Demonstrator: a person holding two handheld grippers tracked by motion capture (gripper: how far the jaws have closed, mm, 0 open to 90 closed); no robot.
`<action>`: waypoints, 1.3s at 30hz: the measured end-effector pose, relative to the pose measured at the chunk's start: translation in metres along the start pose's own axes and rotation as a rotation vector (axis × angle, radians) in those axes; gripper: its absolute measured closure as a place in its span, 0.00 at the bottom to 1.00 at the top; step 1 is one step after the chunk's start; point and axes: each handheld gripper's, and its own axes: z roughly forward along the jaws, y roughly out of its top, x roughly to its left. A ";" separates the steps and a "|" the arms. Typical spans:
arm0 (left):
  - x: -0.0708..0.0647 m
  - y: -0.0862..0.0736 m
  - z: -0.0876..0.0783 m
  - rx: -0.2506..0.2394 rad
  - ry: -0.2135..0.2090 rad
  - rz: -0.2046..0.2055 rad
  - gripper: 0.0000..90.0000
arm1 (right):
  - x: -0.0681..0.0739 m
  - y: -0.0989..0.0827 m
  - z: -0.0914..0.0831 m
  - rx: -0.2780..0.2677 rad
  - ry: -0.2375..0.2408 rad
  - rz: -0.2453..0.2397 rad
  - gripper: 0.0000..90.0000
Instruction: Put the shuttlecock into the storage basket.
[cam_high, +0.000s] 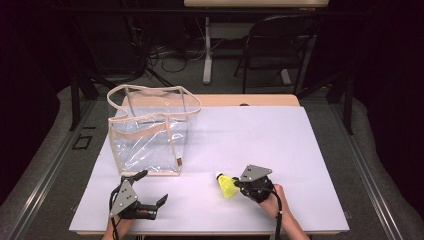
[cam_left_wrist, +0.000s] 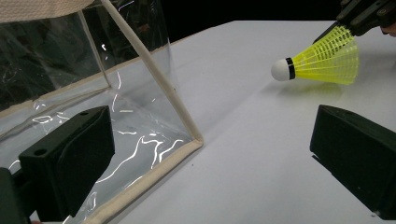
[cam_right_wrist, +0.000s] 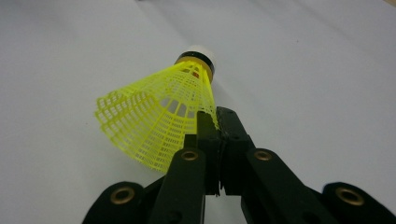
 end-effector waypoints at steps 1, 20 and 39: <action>0.000 0.000 0.000 0.000 0.000 -0.001 0.00 | 0.000 0.001 -0.002 -0.004 0.005 0.004 0.99; -0.001 0.000 0.002 0.008 -0.007 0.008 0.00 | -0.005 0.006 -0.014 -0.052 0.011 0.061 0.99; -0.001 0.000 0.004 0.012 -0.009 0.009 0.00 | -0.007 0.013 -0.024 -0.089 -0.004 0.093 0.99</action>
